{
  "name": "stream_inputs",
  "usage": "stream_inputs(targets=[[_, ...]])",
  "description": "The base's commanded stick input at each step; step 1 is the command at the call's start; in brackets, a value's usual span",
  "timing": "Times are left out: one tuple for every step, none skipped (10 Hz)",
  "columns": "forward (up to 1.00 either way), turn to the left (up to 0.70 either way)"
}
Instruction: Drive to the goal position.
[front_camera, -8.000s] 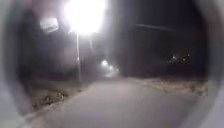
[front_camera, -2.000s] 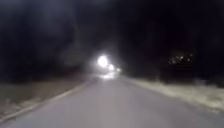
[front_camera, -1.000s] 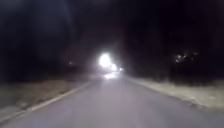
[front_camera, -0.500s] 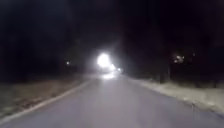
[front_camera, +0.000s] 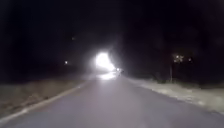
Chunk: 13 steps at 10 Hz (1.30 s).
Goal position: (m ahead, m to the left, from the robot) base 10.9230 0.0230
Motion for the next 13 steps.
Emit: stream_inputs(targets=[[1.00, 0.05], [1.00, 0.06], [1.00, 0.08], [1.00, 0.10], [1.00, 0.12], [1.00, 0.14], [1.00, 0.13], [1.00, 0.08], [1.00, 0.08], [1.00, 0.07], [1.00, 0.07], [1.00, 0.07], [1.00, 0.07]])
